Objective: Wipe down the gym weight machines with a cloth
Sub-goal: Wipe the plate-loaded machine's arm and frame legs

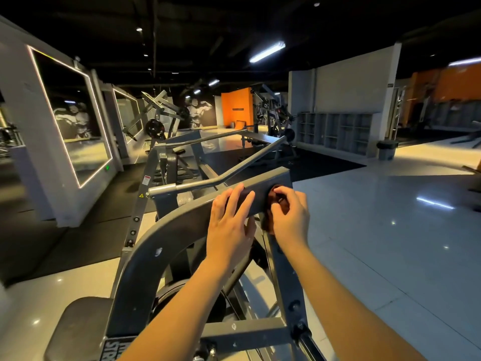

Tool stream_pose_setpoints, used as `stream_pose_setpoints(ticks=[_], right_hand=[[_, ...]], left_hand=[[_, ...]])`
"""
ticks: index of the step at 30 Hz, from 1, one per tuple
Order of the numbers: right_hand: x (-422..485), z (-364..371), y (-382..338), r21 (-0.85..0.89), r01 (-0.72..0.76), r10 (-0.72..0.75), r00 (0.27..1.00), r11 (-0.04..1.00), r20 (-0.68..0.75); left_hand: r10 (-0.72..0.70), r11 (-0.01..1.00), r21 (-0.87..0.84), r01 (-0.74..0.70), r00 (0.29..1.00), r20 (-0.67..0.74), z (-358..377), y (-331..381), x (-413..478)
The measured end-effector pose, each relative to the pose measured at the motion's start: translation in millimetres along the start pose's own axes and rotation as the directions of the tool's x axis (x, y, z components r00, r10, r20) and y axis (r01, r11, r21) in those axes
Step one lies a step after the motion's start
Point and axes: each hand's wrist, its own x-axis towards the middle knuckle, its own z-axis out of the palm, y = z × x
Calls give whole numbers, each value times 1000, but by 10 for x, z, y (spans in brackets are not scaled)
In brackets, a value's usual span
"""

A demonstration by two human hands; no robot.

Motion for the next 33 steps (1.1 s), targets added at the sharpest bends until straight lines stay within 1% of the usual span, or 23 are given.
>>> stream_pose_setpoints(ticks=[3, 4, 6, 9, 10, 12, 13, 15, 16, 17, 18, 20, 21, 22, 24, 27, 29, 31, 33], right_hand=[[-207, 158, 6, -12, 162, -161, 983, 987, 84], [-214, 160, 23, -12, 186, -184, 978, 982, 94], [-108, 93, 60, -28, 154, -152, 987, 988, 54], [144, -80, 106, -55, -33, 27, 994, 998, -109], [174, -93, 102, -40, -64, 58, 989, 997, -135], [104, -15, 34, 20, -42, 44, 994, 999, -104], [24, 48, -5, 36, 0, 3, 998, 999, -66], [-115, 147, -20, 7, 103, -103, 995, 995, 15], [-131, 154, -2, -15, 133, -132, 990, 991, 40], [-99, 130, 18, -25, 131, -130, 990, 991, 48], [-37, 84, 42, -21, 98, -98, 995, 995, 29], [106, -26, 70, 26, -41, 42, 997, 999, -71], [154, -56, 74, 45, -103, 108, 986, 994, -124], [165, -51, 62, 45, -136, 141, 978, 990, -154], [88, 45, 6, 25, -118, 120, 983, 993, -136], [-133, 208, -35, -25, 37, -37, 999, 999, -18], [-149, 187, -1, -49, 96, -93, 994, 994, 48], [-44, 84, 31, -26, 57, -56, 997, 998, 45], [86, -13, 59, 20, -64, 65, 997, 998, -50]], left_hand=[[7, 1000, -23, -7, 1000, -20, 50, -21, -1], [4, 1000, -25, -5, 1000, -27, 55, -21, -2], [10, 1000, -22, -11, 999, -40, 66, -31, -4], [21, 1000, 2, -21, 998, -63, 84, -41, -8], [16, 1000, 8, -15, 998, -68, 93, -37, -9], [5, 1000, 12, -4, 998, -65, 114, -29, -8], [-1, 1000, 13, 1, 998, -57, 121, -27, -7], [-15, 1000, 7, 15, 999, -39, 119, -33, 0], [-16, 1000, 1, 17, 999, -35, 116, -38, -1], [-11, 1000, -1, 11, 999, -35, 117, -46, -6], [0, 1000, 5, 0, 999, -37, 114, -53, -12], [17, 1000, 22, -16, 999, -42, 119, -69, -10], [14, 1000, 26, -13, 999, -45, 128, -72, -7], [8, 999, 32, -6, 999, -47, 132, -69, -5], [-2, 999, 38, 3, 999, -43, 138, -57, 0], [-18, 1000, 17, 19, 1000, -18, 137, -51, -16], [-26, 1000, 2, 26, 1000, -12, 119, -51, -21], [-23, 1000, -4, 23, 1000, -14, 102, -48, -20], [-22, 1000, 1, 22, 1000, -12, 86, -31, -12]])
